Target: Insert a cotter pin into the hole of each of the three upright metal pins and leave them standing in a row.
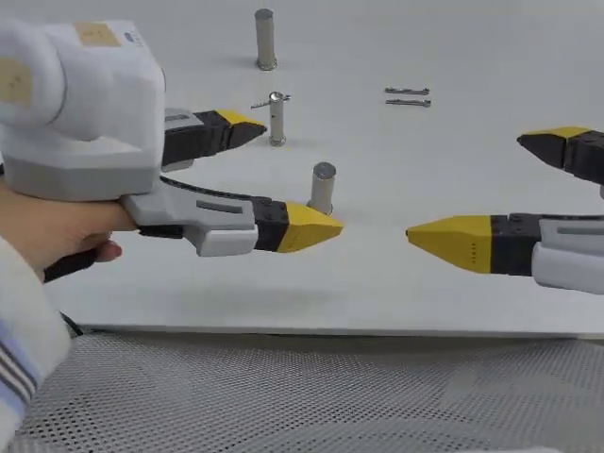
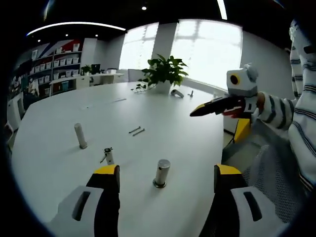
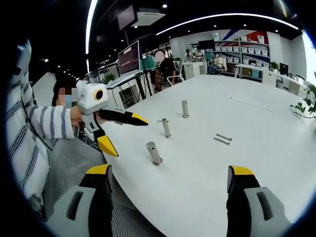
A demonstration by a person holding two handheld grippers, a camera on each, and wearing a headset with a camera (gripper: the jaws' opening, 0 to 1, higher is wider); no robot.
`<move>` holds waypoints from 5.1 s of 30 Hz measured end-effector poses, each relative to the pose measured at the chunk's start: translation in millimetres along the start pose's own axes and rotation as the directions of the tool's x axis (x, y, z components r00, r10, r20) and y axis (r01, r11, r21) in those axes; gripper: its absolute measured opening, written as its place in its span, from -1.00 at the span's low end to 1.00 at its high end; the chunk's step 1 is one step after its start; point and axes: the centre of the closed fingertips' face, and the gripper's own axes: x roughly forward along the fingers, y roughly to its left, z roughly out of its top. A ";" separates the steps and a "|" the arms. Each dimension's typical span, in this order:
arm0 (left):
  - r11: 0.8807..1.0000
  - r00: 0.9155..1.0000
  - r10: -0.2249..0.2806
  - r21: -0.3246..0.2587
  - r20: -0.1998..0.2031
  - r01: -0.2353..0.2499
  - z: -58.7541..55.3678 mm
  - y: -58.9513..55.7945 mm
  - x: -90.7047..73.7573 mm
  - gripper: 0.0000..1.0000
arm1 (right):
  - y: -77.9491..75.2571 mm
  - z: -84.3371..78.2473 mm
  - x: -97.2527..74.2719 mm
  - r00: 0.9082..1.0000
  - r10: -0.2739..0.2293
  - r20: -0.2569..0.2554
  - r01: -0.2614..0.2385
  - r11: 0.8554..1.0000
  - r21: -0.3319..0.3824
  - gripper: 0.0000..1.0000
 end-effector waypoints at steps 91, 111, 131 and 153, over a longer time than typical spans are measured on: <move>0.990 1.000 -0.004 -0.138 0.002 0.004 -28.2 -9.5 -15.9 0.97 | -165.6 -1.4 145.9 0.799 -0.070 -0.597 -0.288 0.828 -0.482 -0.86; 0.988 0.999 -0.018 -0.154 -0.035 0.013 -33.6 -12.9 -16.8 0.97 | -167.6 2.9 154.8 0.764 0.009 -0.645 -0.351 0.844 -0.405 -1.00; 0.984 0.998 -0.042 -0.176 -0.045 0.034 -32.0 -20.7 -13.1 0.84 | -165.4 2.2 155.6 0.728 -0.064 -0.683 -0.346 0.825 -0.446 -1.00; 0.977 1.000 -0.011 -0.214 -0.028 0.005 -18.2 -14.8 -12.0 0.46 | -140.1 33.2 117.5 0.856 -0.109 -0.506 -0.257 0.758 -0.599 -1.00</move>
